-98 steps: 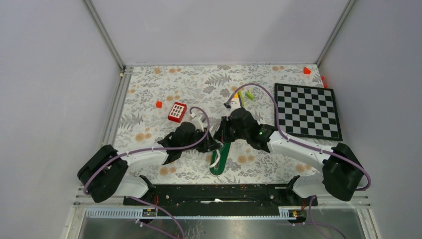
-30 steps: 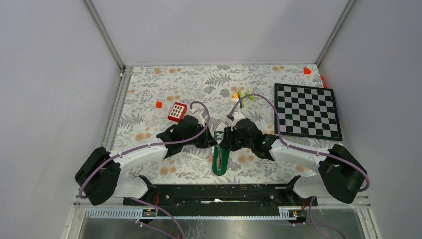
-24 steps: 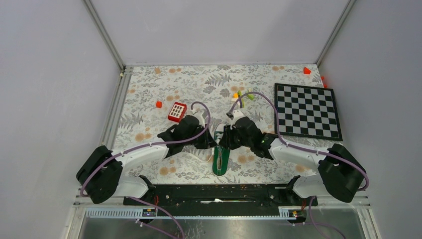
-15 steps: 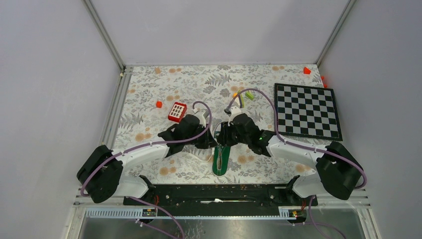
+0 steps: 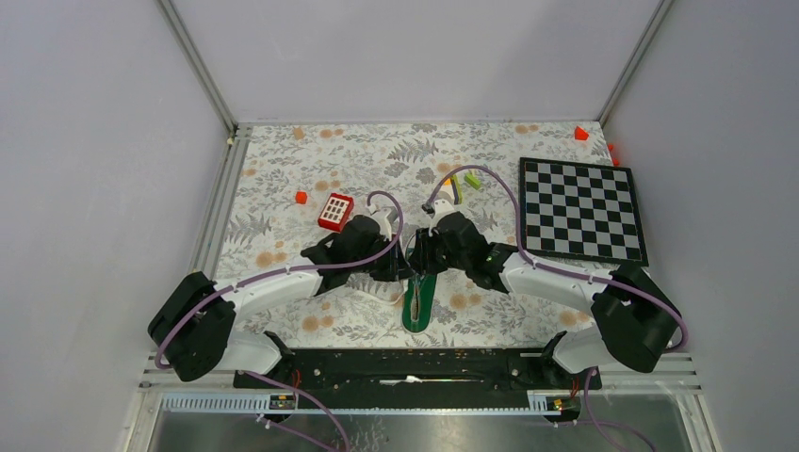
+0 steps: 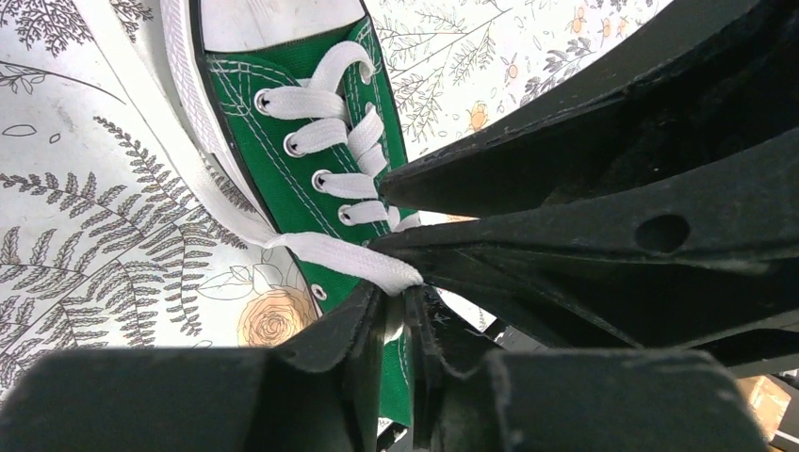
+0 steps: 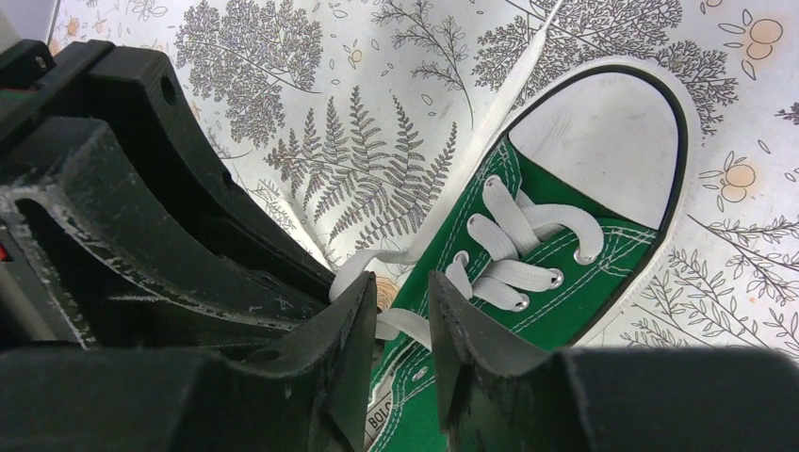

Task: Tie the shoes
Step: Cross the shoelace with the shoelace.

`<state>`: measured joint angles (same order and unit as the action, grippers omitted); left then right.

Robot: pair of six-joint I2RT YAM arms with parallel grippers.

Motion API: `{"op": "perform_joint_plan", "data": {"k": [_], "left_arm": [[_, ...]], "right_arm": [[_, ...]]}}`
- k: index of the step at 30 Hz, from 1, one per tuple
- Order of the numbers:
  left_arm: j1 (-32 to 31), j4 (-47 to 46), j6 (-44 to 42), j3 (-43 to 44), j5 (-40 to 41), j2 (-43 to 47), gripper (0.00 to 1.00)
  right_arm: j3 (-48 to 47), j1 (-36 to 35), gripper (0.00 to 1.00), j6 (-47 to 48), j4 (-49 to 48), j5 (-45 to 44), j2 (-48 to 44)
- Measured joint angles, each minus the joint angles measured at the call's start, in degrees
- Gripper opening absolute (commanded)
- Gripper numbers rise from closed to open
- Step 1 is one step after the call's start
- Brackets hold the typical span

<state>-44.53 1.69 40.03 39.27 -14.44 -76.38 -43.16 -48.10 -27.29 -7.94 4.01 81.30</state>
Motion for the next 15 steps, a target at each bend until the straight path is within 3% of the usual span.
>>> {"op": "perform_joint_plan", "data": {"k": [7,15], "left_arm": [[0.0,0.5,-0.3,0.0,-0.4,0.0,0.36],[0.0,1.2,-0.4,0.1,-0.5,-0.2,0.39]], "right_arm": [[-0.1,0.0,0.33,-0.5,0.0,0.0,0.0],[-0.1,0.0,0.33,-0.9,0.6,0.0,0.0]]}}
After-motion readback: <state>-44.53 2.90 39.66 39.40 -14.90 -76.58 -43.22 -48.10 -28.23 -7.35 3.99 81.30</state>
